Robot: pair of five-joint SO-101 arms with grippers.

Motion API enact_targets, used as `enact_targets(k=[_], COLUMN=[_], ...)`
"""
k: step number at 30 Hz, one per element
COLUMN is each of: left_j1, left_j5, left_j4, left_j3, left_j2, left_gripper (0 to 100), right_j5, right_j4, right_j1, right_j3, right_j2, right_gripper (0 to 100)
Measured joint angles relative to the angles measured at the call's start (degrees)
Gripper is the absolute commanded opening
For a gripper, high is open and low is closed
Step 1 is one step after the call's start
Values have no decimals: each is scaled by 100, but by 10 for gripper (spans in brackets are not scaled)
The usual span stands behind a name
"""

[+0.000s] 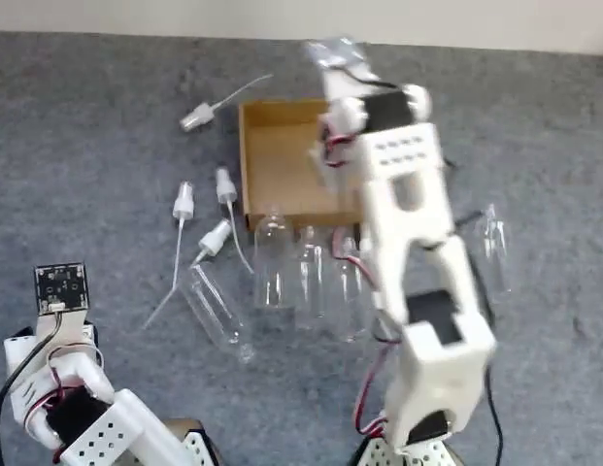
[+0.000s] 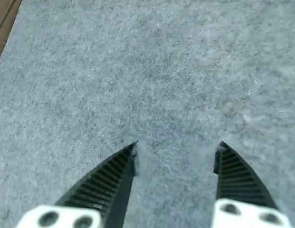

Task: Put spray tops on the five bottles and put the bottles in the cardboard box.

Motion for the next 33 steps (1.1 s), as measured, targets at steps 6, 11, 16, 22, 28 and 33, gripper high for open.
enact_targets(k=[6, 11, 16, 22, 28, 33], left_j1=[281, 475, 677, 870, 870, 870], left_j5=[0, 0, 0, 0, 0, 0], left_j4=[360, 580, 791, 826, 826, 826], left_j3=[0, 0, 0, 0, 0, 0], left_j2=[0, 0, 0, 0, 0, 0], left_gripper=[228, 229, 229, 228, 228, 228], right_j5=[387, 369, -114, -571, -738, -747], right_j4=[-615, -1890, -2593, -2752, -2752, -2945], right_j1=[844, 1046, 1055, 774, 677, 615], right_j3=[2136, 3244, 3604, 3525, 3077, 2778], right_j2=[-730, -703, -237, 132, 545, 1073], right_gripper=[221, 221, 221, 221, 221, 220])
